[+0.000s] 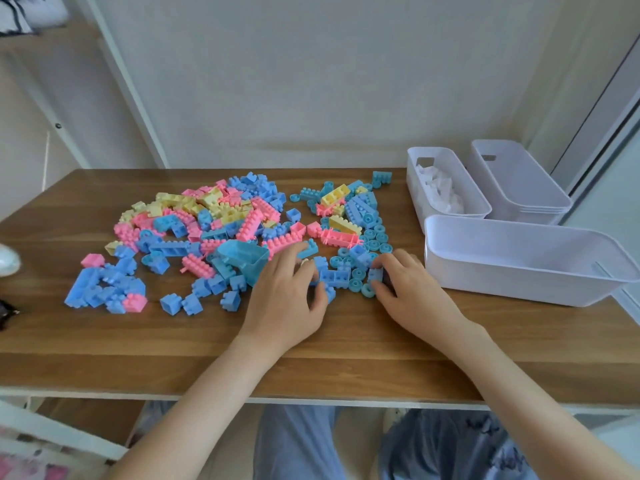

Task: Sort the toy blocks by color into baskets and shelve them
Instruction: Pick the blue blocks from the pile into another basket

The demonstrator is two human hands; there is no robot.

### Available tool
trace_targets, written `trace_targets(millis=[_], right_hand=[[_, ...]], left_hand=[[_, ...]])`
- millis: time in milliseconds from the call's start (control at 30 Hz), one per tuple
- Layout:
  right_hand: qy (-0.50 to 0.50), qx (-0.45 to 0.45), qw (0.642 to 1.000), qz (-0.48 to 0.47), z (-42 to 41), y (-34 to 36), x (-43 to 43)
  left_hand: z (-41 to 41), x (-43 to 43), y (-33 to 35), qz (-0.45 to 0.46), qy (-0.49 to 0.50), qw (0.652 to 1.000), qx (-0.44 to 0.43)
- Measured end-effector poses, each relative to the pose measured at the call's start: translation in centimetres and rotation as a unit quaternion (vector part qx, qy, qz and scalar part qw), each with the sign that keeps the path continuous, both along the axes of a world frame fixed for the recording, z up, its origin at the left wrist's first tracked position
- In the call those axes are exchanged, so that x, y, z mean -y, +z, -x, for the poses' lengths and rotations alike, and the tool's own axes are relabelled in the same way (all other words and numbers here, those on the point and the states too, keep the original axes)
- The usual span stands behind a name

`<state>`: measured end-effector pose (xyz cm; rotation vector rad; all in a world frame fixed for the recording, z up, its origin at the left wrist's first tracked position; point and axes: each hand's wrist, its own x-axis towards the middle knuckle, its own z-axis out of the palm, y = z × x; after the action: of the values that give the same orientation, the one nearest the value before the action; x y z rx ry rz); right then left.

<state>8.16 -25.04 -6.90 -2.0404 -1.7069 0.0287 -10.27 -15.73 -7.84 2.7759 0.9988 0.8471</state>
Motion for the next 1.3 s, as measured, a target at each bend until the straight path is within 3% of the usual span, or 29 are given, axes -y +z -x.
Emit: trace_targets(millis=[233,333,533,667,733,900,1067,1167,1300], right_hand=[[0.02,-0.021,0.979,-0.2,0.8,2.8,1.5],[-0.045,0.004,0.961,-0.274,0.1,3.5,2.7],[-0.247,0.006,0.942,-0.226,-3.2,2.0,3.3],[-0.288,-0.003,0.947,-0.145,-4.0,1.8,3.2],[-0.29,-0.022,0.945,-0.148,-3.8,1.7,3.1],[-0.141,-0.044,0.962,-0.229,-0.6,2.2,2.4],[0.041,-0.076,0.987,-0.137,4.3,2.0,0.8],[0.09,-0.12,0.984,-0.092,6.6,1.3,-0.3],[0.114,-0.092,0.988,-0.038,7.7,0.5,-1.8]], left_hand=[[0.0,-0.2,-0.2,0.012,0.015,1.0,0.007],[0.0,-0.2,-0.2,0.008,-0.002,1.0,0.014],[-0.4,-0.4,-0.6,-0.02,-0.014,0.998,-0.062],[-0.4,-0.5,-0.8,-0.019,-0.015,0.999,-0.03],[-0.4,-0.4,-0.9,-0.016,-0.012,1.0,-0.023],[-0.1,0.0,-0.6,-0.025,-0.02,0.999,-0.003],[0.3,0.7,-0.2,-0.002,0.024,0.993,0.116],[0.4,1.2,0.2,0.029,0.077,0.978,0.194],[0.3,1.2,0.5,0.134,0.112,0.951,0.255]])
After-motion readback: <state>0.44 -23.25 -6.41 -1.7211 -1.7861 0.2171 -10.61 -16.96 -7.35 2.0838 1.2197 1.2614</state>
